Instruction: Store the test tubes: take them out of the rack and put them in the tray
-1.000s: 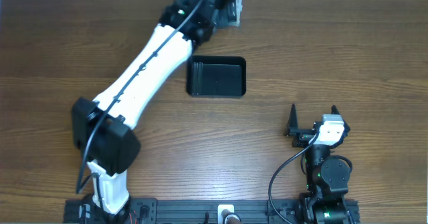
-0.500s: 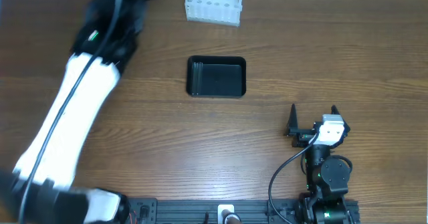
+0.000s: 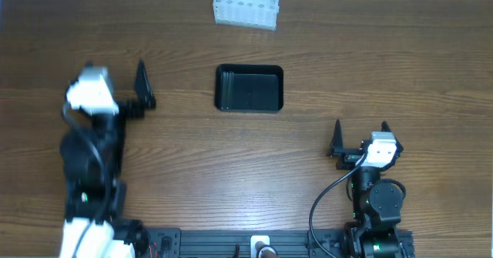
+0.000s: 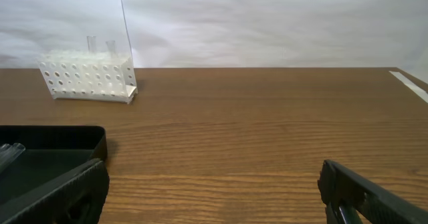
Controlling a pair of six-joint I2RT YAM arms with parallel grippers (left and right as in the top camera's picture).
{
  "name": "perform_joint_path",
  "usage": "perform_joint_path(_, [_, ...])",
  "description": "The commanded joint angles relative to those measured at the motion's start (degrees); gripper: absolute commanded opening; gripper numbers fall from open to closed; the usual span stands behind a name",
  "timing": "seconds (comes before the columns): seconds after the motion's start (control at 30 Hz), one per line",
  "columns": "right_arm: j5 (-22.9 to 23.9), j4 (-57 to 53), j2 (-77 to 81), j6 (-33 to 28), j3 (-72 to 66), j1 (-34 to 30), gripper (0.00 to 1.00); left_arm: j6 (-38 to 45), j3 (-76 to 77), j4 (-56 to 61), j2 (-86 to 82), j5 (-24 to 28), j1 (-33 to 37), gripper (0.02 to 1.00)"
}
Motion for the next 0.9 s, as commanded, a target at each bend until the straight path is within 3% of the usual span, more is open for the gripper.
perform_joint_path(0.03, [-0.31, -0.15, -0.59, 0.13, -0.33, 0.35, 0.991, 1.73, -7.63, 0.5, -11.37, 2.14, 0.48, 0.996])
perform_joint_path(0.47, [-0.31, -0.15, -0.59, 0.13, -0.33, 0.35, 0.991, 1.68, -22.08, -0.07, -31.23, 6.25, 3.72, 1.0])
perform_joint_path(0.9, [-0.31, -0.15, -0.59, 0.13, -0.33, 0.35, 0.993, 1.6, -22.08, -21.14, -36.89, 8.57, 3.72, 1.0])
